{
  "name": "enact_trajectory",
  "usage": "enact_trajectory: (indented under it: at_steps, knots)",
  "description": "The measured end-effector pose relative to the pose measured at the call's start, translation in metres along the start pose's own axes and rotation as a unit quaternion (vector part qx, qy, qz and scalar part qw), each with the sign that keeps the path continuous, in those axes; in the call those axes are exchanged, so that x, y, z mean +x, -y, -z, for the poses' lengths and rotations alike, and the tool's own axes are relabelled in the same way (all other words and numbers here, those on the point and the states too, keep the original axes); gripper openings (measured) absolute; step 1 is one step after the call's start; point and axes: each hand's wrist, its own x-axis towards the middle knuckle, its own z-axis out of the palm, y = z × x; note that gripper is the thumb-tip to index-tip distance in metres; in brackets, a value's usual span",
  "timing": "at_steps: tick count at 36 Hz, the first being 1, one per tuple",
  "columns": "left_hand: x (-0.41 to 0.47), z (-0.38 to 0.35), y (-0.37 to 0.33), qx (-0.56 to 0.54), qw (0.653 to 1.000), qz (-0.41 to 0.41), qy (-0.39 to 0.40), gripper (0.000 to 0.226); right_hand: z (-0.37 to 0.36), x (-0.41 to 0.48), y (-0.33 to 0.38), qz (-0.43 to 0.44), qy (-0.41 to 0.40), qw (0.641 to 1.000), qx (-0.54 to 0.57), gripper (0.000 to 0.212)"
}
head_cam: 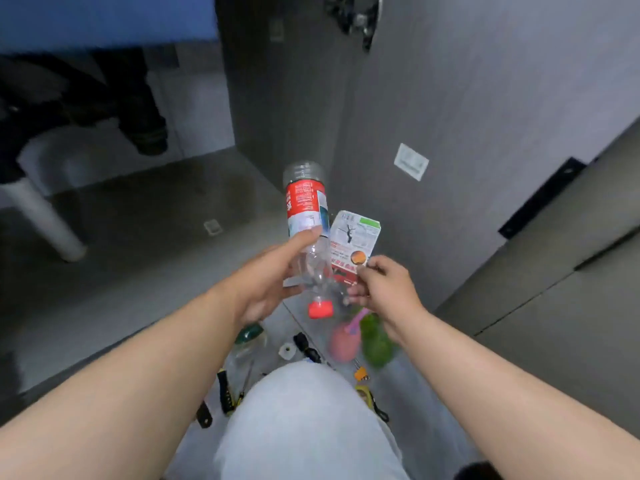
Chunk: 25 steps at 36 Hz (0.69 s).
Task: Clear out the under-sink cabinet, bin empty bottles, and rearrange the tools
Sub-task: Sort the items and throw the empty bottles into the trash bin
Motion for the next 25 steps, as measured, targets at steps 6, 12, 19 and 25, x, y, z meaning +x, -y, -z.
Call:
enact_trajectory:
  at_steps: [6, 12, 19, 25]
  knots:
    - [-0.037, -0.089, -0.035, 0.087, 0.986, -0.014, 0.141, 0.067, 0.078, -0.063, 0.031, 0.000, 0.075, 0.996, 0.056, 0.007]
    - [-0.067, -0.165, -0.024, 0.180, 0.968, -0.008, 0.177, 0.053, 0.157, -0.119, 0.030, -0.032, 0.048, 0.998, 0.026, 0.013]
    - [-0.090, -0.245, 0.015, 0.182, 0.968, -0.025, 0.171, 0.061, 0.240, -0.183, 0.008, -0.095, 0.049, 0.993, 0.052, 0.045]
    - [-0.100, -0.269, 0.061, 0.193, 0.964, -0.041, 0.179, 0.060, 0.272, -0.221, -0.012, -0.087, 0.152, 0.981, 0.078, 0.059]
